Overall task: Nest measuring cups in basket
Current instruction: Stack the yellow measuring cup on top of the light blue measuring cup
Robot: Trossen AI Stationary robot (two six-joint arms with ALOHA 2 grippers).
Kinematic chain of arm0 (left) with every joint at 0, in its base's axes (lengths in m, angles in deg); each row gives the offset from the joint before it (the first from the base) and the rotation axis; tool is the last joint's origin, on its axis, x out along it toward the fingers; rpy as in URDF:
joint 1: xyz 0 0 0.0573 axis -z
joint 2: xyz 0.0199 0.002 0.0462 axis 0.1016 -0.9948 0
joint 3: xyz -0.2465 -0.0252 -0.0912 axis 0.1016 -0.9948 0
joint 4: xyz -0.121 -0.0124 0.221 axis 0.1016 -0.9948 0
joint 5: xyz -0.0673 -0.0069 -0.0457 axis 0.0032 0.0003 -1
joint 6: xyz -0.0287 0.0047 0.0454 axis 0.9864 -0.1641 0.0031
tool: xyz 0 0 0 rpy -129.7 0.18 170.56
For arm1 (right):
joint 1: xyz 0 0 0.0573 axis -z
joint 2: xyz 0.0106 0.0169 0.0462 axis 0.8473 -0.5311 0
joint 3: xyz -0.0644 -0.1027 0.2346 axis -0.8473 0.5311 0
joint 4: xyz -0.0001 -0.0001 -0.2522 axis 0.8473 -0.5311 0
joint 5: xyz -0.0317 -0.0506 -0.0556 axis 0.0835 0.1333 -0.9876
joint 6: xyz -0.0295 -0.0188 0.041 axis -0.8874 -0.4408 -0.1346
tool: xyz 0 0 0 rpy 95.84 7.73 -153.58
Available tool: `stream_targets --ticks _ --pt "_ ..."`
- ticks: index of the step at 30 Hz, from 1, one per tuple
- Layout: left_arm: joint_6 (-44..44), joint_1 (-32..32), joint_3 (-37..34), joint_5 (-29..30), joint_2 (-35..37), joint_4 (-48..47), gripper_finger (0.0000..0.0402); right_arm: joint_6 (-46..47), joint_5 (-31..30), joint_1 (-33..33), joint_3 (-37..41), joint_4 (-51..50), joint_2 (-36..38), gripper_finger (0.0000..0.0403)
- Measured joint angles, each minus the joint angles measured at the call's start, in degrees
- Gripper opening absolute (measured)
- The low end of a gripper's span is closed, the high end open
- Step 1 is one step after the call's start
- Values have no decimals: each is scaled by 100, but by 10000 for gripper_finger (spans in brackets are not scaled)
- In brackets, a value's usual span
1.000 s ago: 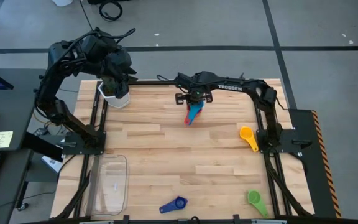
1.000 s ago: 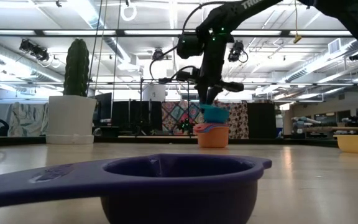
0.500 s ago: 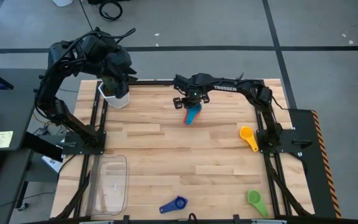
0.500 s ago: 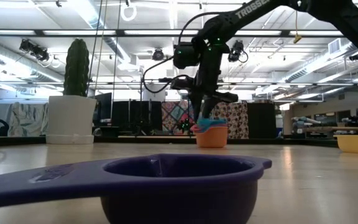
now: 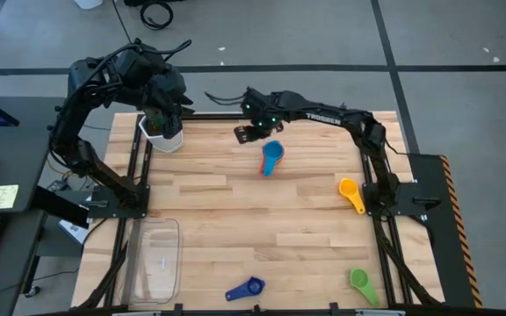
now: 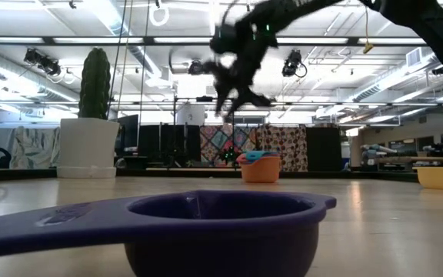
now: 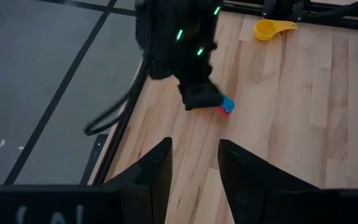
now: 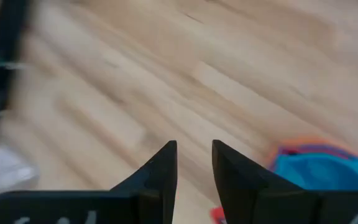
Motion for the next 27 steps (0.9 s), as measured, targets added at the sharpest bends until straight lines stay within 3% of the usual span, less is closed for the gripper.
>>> stream_targets --ticks 9,13,20,24,27 --pt "7 -2 -1 115 0 -4 135 -2206 -2 -686 -2206 -926 154 105" --pt "4 -1 -17 116 -2 -7 135 -2827 190 -1017 -1876 -973 731 105" --pt "411 0 -17 112 -4 -2 135 -3046 298 -1573 -1868 -2496 1515 106" --pt "678 0 -17 110 -4 -2 135 -2922 292 -1820 -1867 -3617 2017 106" --pt "749 17 -17 110 -14 0 135 -2472 332 -1980 -1736 -3458 2409 106"
